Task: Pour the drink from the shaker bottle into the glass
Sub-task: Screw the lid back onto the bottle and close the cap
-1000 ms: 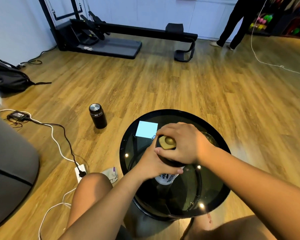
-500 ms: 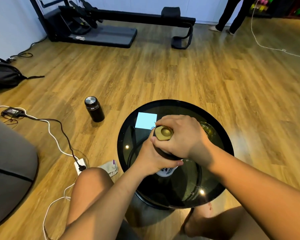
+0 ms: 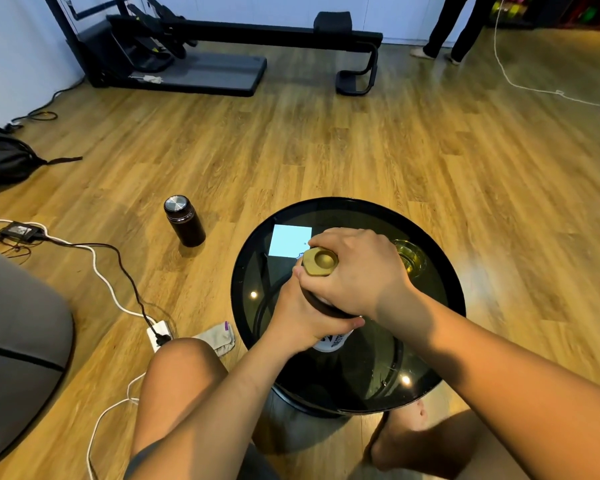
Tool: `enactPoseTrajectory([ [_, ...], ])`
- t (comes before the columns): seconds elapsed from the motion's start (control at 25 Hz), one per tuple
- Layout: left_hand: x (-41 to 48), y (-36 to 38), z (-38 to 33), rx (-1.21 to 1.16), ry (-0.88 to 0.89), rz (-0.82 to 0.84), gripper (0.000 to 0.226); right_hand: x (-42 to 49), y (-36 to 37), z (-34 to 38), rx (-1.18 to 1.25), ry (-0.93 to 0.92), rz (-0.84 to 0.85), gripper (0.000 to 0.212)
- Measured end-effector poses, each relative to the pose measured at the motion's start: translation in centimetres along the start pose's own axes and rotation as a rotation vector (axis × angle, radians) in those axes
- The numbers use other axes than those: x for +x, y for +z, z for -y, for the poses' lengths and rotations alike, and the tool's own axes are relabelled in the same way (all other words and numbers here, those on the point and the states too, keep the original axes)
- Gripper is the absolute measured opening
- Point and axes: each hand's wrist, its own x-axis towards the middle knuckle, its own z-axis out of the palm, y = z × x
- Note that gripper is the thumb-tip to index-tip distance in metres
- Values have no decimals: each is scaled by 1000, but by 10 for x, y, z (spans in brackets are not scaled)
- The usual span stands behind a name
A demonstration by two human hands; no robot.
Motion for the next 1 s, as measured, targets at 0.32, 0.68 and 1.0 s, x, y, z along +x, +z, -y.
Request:
enactPoseTrajectory([
  [0.32,0,1,0,5,25,4,70,-2,3,2,-18,27,-51,61],
  [0.68,-1,1,-3,42,57,0,66,-4,3,5,-48,51,-47,54],
  [1.0,-2,3,-1,44,82,-18,66,-6,2,8,-40,72,-56,51],
])
